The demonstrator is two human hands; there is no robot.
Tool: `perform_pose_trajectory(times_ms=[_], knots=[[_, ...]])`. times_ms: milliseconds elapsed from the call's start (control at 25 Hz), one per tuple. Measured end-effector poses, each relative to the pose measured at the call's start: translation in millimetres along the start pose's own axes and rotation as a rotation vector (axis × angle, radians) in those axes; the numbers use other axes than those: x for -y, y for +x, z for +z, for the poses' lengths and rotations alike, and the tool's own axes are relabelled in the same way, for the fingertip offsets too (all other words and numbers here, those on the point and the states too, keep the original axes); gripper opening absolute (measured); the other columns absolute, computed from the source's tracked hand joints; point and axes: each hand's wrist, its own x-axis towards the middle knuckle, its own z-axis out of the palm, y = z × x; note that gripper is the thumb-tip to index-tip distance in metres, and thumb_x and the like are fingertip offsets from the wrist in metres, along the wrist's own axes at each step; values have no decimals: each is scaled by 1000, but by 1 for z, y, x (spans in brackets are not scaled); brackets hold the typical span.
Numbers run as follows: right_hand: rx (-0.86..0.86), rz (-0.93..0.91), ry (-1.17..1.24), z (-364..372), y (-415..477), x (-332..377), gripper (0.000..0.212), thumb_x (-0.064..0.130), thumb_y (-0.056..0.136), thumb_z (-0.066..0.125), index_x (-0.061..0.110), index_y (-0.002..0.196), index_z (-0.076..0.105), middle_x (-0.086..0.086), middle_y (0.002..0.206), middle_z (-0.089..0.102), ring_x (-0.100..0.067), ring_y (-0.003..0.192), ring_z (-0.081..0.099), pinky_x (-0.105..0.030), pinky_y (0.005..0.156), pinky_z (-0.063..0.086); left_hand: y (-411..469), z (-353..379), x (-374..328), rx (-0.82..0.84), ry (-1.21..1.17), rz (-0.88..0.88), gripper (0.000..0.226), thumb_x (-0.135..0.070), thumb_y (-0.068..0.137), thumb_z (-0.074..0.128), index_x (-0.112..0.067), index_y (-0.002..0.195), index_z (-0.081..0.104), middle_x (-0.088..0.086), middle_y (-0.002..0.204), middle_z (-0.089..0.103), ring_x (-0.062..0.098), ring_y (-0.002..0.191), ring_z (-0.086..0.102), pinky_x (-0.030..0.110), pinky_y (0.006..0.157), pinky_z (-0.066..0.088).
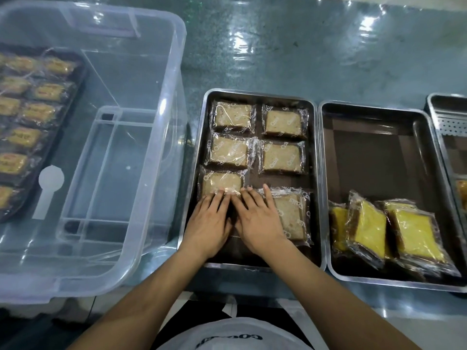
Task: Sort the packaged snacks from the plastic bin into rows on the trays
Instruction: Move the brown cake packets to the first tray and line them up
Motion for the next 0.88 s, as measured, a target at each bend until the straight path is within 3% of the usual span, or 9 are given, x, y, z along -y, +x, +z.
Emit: perform_pose_trajectory(times_ms=[120, 320, 440, 600, 760, 880], knots=[[-148, -9, 102, -2, -22, -12, 55, 32, 90, 53, 17, 143, 51, -4, 141, 56, -25, 134, 46, -47, 121, 16, 0, 0, 2, 23, -6, -3, 65, -37, 103, 37, -16, 160, 13, 5, 167, 10, 28, 152, 14, 38, 123, 7], [-400, 210, 184, -3, -81, -47, 35, 18, 86, 67, 13, 121, 64, -4, 119, 62, -26, 109, 55, -42, 96, 43, -3, -13, -6, 0, -19, 11, 61, -32, 101, 43, -19, 157, 22, 3, 164, 20, 28, 148, 22, 40, 122, 16], [-369, 324, 196, 9, -104, -64, 36, 28, 92, 50, 15, 122, 64, -4, 122, 64, -25, 113, 56, -44, 97, 46, -17, -20, -29, -28, -12, 154, 61, -29, 99, 46, -23, 156, 25, 0, 163, 25, 25, 147, 25, 39, 122, 16], [-305, 284, 215, 29, -115, -67, 45, 32, 91, 40, 15, 126, 64, -1, 122, 66, -23, 111, 59, -43, 98, 45, -39, -7, -64, 36, -16, 406, 57, -29, 99, 45, -26, 154, 31, 3, 161, 30, 24, 146, 27, 35, 120, 18], [-337, 222, 229, 31, -118, -62, 42, 31, 91, 44, 19, 124, 67, 3, 117, 66, -21, 107, 59, -39, 95, 40, -40, 5, -63, 23, 34, 284, 55, -35, 100, 38, -30, 154, 29, 5, 159, 30, 31, 145, 27, 42, 120, 21], [-389, 137, 258, 22, -114, -61, 38, 29, 92, 45, 18, 120, 68, 3, 117, 64, -21, 110, 56, -36, 98, 37, -37, 5, -60, 18, 63, 238, 53, -35, 97, 42, -26, 149, 38, 5, 158, 33, 32, 143, 30, 45, 118, 26]])
